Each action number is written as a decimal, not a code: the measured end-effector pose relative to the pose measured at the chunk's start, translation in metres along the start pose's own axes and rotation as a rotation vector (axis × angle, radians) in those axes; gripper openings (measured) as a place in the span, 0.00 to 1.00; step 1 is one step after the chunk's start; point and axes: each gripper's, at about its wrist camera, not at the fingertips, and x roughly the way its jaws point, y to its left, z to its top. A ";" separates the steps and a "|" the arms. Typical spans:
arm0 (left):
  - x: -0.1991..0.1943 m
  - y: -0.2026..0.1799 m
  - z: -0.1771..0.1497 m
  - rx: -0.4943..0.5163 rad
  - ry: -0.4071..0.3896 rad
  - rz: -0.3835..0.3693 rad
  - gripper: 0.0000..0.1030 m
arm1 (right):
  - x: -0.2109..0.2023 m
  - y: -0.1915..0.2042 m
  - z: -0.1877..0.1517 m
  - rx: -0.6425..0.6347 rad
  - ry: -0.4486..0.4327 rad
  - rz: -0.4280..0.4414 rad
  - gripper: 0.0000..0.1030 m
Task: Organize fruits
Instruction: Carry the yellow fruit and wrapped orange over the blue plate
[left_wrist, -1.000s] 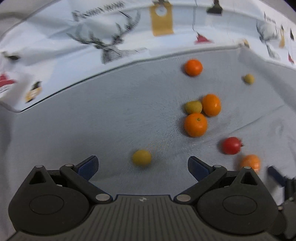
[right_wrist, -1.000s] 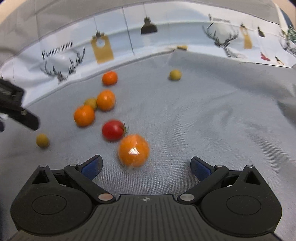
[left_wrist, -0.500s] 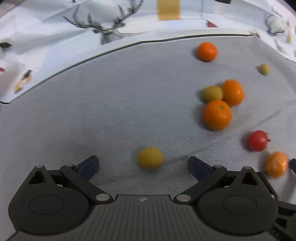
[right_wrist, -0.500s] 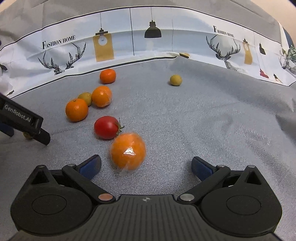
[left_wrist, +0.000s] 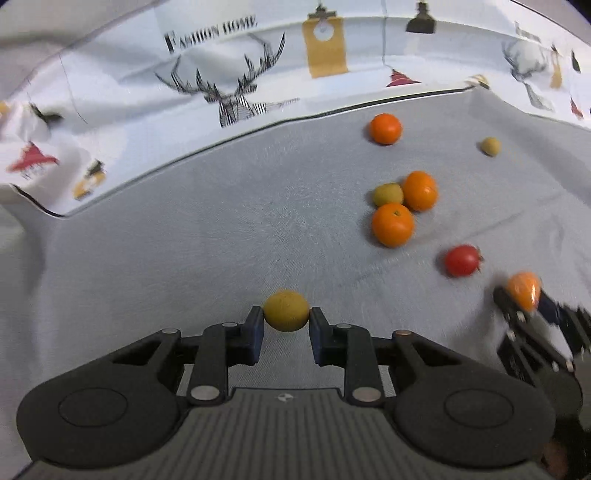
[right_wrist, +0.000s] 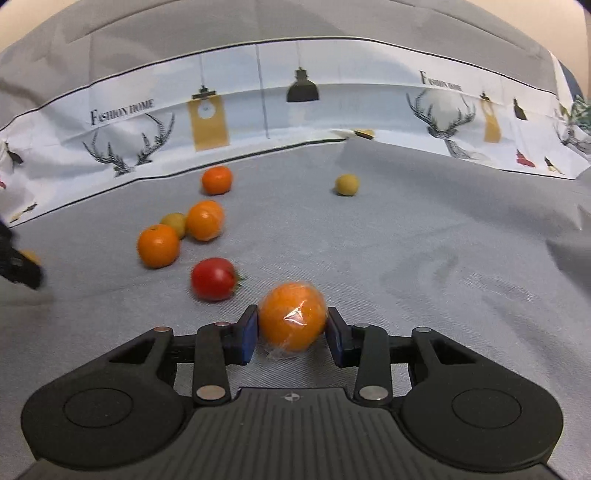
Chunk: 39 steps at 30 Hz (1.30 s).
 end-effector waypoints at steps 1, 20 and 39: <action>-0.012 -0.001 -0.004 0.012 -0.009 0.007 0.28 | -0.005 -0.001 0.001 -0.005 -0.003 -0.003 0.39; -0.245 0.051 -0.148 -0.037 -0.090 -0.007 0.28 | -0.277 0.021 0.023 0.071 0.040 0.403 0.39; -0.309 0.112 -0.240 -0.166 -0.158 -0.002 0.28 | -0.361 0.091 0.004 -0.169 -0.001 0.515 0.39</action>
